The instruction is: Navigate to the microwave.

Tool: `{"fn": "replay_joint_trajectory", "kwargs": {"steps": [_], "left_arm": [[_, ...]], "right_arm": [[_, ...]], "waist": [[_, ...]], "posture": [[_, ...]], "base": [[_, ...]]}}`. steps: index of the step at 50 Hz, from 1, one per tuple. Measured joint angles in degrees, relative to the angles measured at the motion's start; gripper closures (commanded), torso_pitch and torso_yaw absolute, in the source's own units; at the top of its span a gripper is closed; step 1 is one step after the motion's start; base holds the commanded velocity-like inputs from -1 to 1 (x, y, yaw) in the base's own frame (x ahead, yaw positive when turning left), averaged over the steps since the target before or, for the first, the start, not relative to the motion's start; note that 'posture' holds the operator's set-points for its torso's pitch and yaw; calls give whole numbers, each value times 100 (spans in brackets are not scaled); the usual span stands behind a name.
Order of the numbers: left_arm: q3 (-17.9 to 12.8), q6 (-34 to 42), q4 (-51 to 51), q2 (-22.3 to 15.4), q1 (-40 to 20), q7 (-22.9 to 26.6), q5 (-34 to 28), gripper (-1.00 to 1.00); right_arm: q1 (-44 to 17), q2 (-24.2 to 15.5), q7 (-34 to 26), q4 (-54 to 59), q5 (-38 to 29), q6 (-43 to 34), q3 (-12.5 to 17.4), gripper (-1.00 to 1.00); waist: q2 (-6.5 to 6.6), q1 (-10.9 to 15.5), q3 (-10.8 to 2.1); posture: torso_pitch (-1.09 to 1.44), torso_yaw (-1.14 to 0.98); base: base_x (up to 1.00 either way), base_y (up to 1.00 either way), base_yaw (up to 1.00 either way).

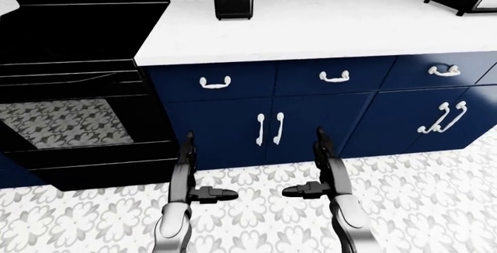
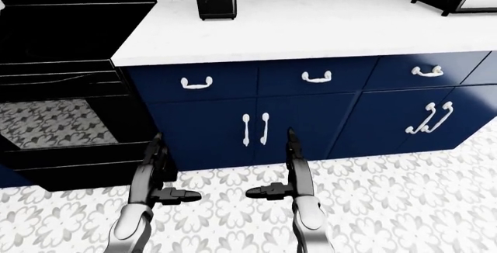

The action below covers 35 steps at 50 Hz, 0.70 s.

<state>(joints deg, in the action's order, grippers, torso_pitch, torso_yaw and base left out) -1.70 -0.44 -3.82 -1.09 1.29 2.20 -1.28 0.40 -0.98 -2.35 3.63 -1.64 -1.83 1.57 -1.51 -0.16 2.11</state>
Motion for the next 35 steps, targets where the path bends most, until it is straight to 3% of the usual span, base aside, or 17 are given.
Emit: {"fn": "replay_joint_trajectory", "kwargs": {"steps": [3,5,8,10,13,16,17,21,31,33,35], "left_arm": [[-10,2,59,-3,3,3,3,-100],[32,-6,27,44,-4,3,3,-100],[110,58,-8,57,53,37,-3,-100],[94,59,9,51,29,44,-1,-100],[63,-1,50,46,-13,33,0,-100],[64,-51,58,42,-20,30,1,-100],[39,-51,39,0,-25,29,1,-100],[-89,26,3,-26,58,-24,-6,-100],[1,-4,85,1,16,12,-7,-100],[57,-4,30,47,24,18,-7,-100],[107,37,-10,55,65,41,-11,-100]], "right_arm": [[2,7,-5,-2,2,26,-23,-100],[13,-33,-3,21,-1,3,15,-100],[87,-38,24,67,-6,-61,74,-100],[63,-45,30,64,-5,-57,80,-100],[29,-44,25,18,-3,-12,63,-100],[11,-44,17,15,-1,19,52,-100],[3,3,17,12,-3,15,28,-100],[48,41,-47,84,-1,-32,-128,-100],[21,7,-10,-39,2,26,-24,-100],[39,-28,-3,-4,1,-1,25,-100],[91,-32,14,39,1,-45,63,-100]], "waist": [[-239,-11,-19],[-143,-97,-10],[-172,-113,-74],[-77,-96,-69],[180,-95,-7],[554,-83,-41],[561,-37,-60],[435,61,-43],[-256,-22,-23],[-147,-95,-2],[-187,-103,-57]], "posture": [[0,0],[0,0],[0,0],[0,0],[0,0],[0,0],[0,0],[0,0],[0,0],[0,0],[0,0]], "base": [[0,31,0],[0,31,0],[0,31,0],[0,30,0],[0,31,0],[0,30,0],[0,31,0],[0,31,0],[0,31,0],[0,30,0],[0,30,0]]}}
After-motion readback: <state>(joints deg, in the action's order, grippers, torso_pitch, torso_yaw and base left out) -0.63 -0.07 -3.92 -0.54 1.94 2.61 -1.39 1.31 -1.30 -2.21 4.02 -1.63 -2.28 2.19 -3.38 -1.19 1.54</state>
